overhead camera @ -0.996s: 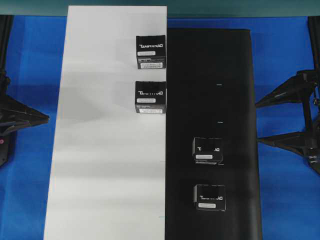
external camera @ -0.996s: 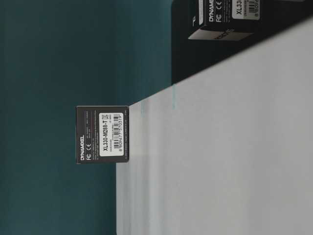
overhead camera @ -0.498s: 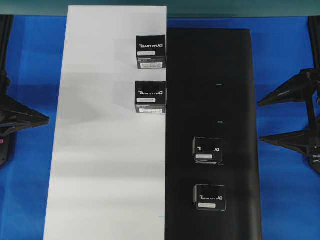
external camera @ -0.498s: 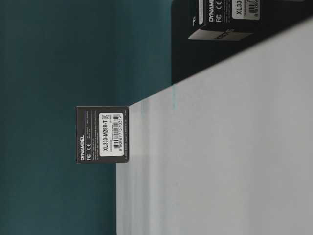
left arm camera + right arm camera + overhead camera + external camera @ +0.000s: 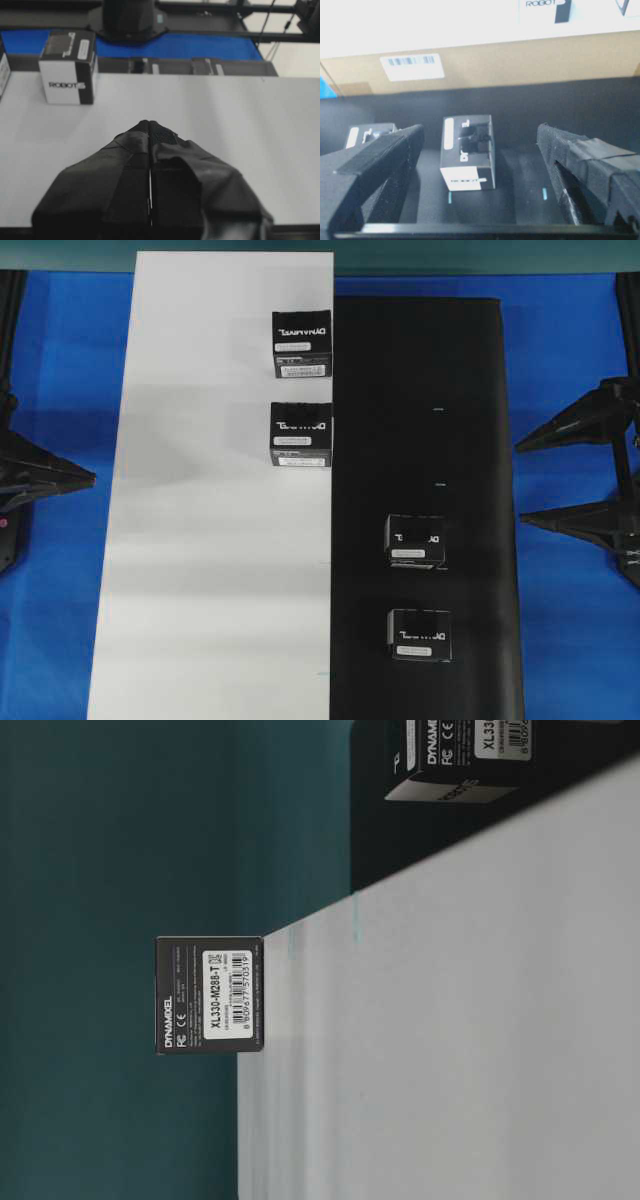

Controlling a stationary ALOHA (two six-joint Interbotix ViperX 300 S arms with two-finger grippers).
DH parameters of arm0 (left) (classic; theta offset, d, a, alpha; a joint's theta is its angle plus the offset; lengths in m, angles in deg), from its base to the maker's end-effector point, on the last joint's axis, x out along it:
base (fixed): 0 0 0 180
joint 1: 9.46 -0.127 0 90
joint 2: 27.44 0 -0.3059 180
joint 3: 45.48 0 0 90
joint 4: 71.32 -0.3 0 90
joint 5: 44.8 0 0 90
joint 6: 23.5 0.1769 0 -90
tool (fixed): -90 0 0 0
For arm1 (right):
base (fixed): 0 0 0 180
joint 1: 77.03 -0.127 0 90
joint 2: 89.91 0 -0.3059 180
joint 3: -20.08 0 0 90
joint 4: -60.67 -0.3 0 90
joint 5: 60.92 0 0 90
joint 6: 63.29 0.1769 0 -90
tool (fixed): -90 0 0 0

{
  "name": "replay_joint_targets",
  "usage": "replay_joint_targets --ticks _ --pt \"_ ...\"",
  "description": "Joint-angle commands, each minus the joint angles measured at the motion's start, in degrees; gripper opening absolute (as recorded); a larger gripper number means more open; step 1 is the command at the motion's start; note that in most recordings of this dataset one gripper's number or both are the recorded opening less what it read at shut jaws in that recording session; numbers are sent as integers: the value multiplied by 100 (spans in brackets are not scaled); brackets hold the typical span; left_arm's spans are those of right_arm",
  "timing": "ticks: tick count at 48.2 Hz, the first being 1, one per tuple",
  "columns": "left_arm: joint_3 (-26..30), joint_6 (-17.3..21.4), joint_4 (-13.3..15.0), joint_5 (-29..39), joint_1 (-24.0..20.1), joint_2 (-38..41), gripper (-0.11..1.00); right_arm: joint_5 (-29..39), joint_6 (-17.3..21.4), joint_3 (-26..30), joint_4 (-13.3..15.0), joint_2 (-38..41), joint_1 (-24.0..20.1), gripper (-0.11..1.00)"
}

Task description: Place the box from the black base onto the white base.

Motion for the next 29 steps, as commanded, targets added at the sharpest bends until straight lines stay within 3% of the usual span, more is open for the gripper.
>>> replay_joint_targets --ticks 1,29 --pt "105 -9 -18 -26 9 18 -6 -62 0 35 -18 9 -9 99" --pt "105 -53 -18 -53 35 26 -6 -114 0 18 -9 9 -9 99"
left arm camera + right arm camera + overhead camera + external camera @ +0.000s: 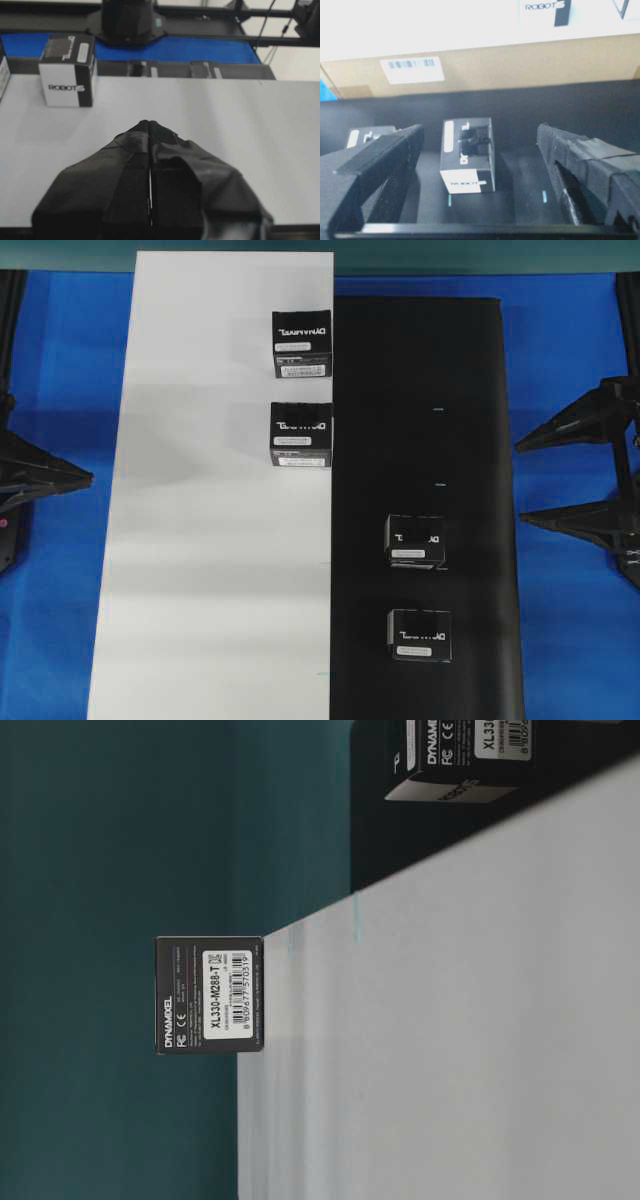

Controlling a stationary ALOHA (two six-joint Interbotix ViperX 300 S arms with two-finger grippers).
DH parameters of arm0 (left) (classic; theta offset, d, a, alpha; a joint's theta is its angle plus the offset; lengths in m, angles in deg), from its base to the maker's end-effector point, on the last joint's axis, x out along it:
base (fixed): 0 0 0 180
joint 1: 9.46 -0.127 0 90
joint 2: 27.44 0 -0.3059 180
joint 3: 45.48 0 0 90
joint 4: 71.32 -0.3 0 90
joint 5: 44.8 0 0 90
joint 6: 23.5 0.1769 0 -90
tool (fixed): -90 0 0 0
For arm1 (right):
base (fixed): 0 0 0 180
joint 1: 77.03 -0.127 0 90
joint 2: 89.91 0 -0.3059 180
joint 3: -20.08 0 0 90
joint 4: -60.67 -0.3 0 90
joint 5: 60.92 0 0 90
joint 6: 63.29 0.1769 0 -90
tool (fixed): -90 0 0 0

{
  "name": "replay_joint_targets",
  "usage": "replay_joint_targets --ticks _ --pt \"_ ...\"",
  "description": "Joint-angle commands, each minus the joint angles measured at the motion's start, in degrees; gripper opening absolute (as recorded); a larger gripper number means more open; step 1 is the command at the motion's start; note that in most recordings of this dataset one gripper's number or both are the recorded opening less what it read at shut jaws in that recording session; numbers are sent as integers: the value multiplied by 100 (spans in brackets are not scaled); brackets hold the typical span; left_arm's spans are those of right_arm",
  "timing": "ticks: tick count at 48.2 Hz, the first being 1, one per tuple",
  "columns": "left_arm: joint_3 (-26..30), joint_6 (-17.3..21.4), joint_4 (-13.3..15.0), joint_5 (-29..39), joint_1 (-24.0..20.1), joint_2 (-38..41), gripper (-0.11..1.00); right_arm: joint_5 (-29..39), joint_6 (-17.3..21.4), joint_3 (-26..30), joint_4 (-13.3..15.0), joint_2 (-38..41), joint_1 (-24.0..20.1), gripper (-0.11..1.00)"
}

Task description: Place the box from the black base onto the white base.

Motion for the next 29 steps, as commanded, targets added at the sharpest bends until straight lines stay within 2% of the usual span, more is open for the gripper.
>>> replay_joint_targets --ticks 1,29 --pt "114 0 -9 -44 9 53 -6 -62 0 18 -18 18 -9 99" --pt "114 0 -9 -18 18 9 -6 -62 0 0 -18 9 -9 99"
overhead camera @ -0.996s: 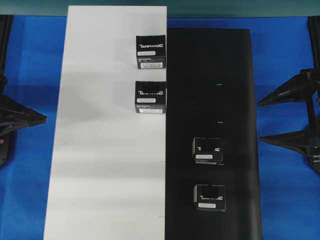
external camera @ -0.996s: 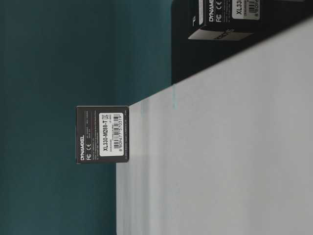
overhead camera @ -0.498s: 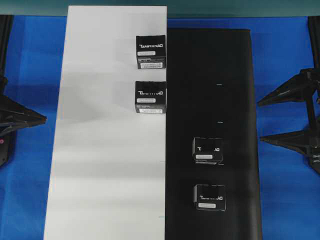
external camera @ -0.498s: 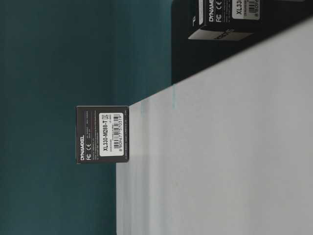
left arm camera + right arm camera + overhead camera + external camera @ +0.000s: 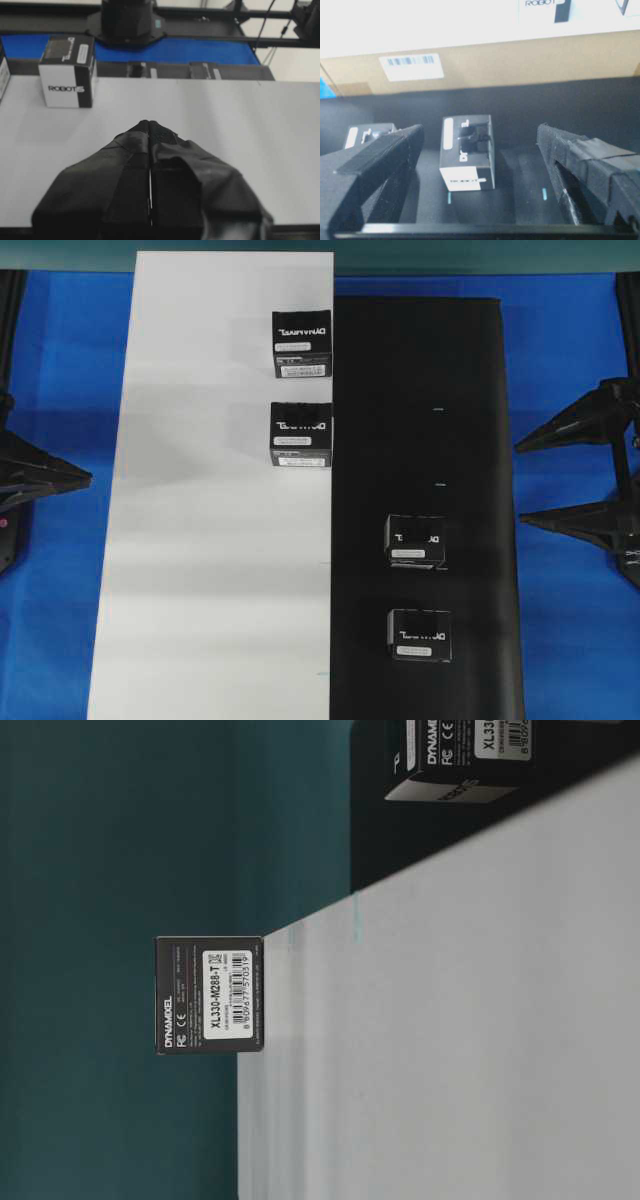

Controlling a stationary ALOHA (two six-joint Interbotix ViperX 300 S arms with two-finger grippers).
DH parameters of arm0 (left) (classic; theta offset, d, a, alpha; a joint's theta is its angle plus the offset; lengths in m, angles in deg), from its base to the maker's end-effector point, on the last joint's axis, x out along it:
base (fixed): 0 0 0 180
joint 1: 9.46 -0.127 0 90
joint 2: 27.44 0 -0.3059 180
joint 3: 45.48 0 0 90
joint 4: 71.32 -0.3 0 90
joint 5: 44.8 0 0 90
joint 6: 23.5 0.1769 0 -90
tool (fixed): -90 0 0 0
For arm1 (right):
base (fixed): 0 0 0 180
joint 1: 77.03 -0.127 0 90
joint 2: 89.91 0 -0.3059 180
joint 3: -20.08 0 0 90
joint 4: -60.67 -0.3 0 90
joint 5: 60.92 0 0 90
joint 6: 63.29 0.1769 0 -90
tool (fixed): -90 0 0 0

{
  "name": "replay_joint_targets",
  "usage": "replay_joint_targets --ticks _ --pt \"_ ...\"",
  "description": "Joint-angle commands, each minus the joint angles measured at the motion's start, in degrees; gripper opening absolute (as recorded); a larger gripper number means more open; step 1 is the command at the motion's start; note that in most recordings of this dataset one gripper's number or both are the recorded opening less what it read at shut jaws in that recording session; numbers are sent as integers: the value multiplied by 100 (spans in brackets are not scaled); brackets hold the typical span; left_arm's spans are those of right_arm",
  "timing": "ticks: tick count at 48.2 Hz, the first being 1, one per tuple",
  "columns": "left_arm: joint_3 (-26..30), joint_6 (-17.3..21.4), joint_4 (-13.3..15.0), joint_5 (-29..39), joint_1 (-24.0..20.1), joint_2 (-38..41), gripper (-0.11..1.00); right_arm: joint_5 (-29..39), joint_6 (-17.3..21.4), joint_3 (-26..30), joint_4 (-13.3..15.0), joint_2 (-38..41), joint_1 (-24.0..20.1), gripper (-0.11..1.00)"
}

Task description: Place the box from the black base onto the white base.

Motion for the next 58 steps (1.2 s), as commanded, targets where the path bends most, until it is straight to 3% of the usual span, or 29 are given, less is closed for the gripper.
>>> replay_joint_targets --ticks 1,31,58 --pt "114 -9 -18 -26 0 35 -6 -70 -9 44 -9 18 -9 99" --pt "88 -26 -18 88 0 -18 -6 53 -9 9 -9 -79 -9 99" --pt "62 26 -18 88 9 -35 -6 53 9 -413 -18 -773 -9 99"
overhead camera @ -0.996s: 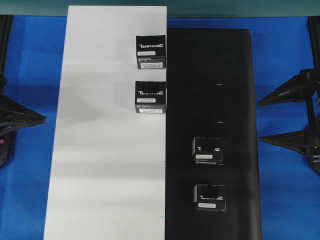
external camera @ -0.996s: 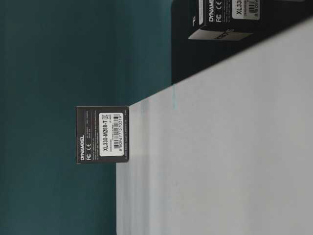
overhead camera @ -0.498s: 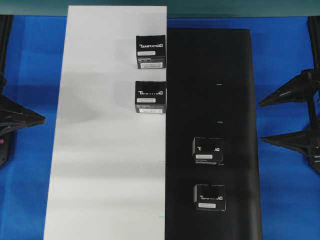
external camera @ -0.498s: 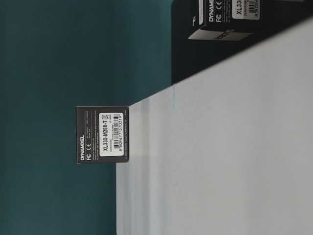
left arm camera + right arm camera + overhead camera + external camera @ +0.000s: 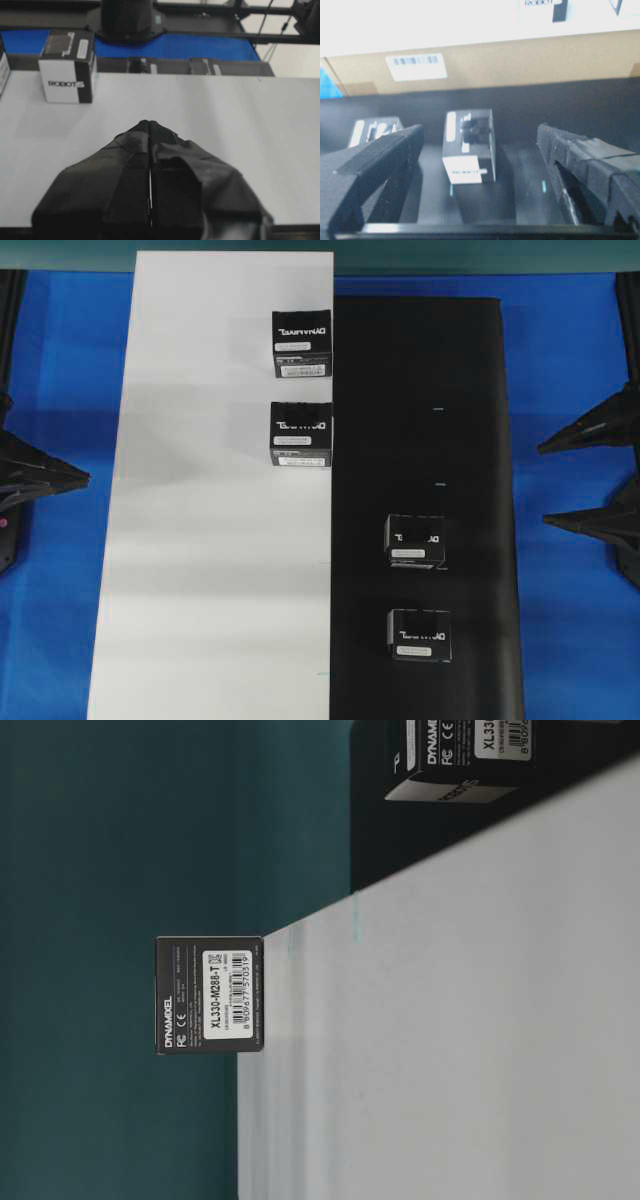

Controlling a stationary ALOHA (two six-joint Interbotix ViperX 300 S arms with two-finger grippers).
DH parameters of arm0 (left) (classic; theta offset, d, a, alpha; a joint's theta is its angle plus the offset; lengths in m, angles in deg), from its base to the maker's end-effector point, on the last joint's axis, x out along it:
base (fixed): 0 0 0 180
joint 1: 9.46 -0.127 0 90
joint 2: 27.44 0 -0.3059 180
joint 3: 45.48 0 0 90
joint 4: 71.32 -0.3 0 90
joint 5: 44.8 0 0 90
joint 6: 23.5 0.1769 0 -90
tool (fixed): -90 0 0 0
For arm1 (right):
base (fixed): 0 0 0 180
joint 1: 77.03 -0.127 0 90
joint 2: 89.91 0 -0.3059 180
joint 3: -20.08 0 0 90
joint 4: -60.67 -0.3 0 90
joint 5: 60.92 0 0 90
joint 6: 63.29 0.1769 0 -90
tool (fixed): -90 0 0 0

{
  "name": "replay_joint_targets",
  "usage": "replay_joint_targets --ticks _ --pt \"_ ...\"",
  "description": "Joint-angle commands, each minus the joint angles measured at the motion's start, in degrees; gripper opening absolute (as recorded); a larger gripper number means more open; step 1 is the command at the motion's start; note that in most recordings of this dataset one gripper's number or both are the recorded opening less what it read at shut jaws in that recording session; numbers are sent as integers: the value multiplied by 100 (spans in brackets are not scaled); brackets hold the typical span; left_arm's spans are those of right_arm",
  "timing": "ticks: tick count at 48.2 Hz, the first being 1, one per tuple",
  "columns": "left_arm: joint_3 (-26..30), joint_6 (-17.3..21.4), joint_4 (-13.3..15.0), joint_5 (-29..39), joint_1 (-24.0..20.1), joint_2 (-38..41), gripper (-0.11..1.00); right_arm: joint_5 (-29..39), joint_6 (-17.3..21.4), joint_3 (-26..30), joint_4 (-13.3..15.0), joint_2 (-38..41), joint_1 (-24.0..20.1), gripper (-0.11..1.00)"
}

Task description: Place the box from the black base onto the white base.

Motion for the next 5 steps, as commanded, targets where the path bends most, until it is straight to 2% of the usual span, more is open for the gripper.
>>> replay_joint_targets --ticks 1,5 --pt "53 18 -9 -26 9 35 -6 -26 9 -26 -18 -44 -9 99" --pt "53 18 -9 -26 9 9 -6 -62 0 -26 -18 -35 -9 99"
